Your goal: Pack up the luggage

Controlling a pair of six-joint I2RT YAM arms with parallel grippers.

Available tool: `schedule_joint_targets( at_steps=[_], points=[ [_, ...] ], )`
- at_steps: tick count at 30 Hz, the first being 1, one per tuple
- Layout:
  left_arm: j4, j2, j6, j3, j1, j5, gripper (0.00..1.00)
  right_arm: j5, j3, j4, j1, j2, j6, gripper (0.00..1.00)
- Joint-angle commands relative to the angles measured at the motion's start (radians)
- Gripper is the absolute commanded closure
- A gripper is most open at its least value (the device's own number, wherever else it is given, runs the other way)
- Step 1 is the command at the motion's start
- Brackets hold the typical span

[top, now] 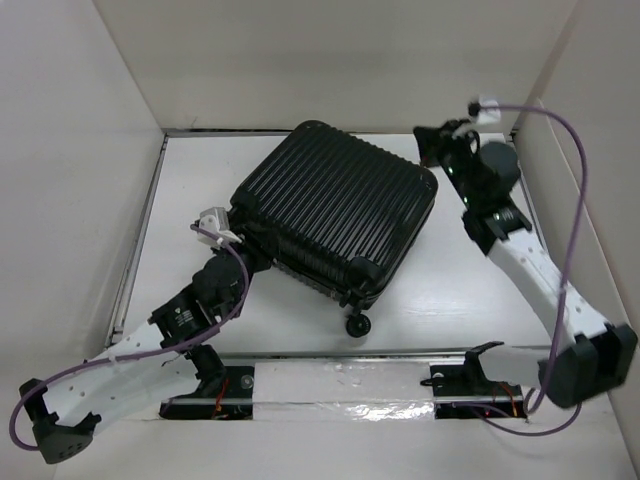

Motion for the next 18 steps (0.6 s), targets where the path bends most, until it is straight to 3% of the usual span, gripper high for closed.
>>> schedule_joint_targets(
  at_steps=[1,4,6,8,10,13,18],
  points=[
    [0.181,0.059,0.091,0.078,0.074,-0.061,0.69,0.206,-0.344,0.117,-0.008,-0.175,0.122,1.0],
    [0.304,0.171,0.13,0.178,0.245,0.036,0.64,0.358,-0.612,0.145,-0.02,-0.34,0.211,1.0],
    [0.323,0.272,0.09,0.235,0.424,0.212,0.63,0.404,-0.703,0.101,-0.064,-0.391,0.251,1.0],
    [0.365,0.35,0.036,0.276,0.551,0.417,0.63,0.385,-0.818,0.099,-0.099,-0.443,0.319,1.0],
    [0.425,0.392,-0.033,0.258,0.69,0.491,0.63,0.316,-0.881,0.162,-0.142,-0.448,0.32,1.0],
    [0.426,0.481,-0.109,0.256,0.843,0.576,0.62,0.251,-0.846,0.153,-0.164,-0.341,0.316,1.0],
    [0.49,0.575,-0.179,0.187,0.97,0.671,0.6,0.194,-0.722,0.209,-0.164,-0.143,0.314,1.0]
  ],
)
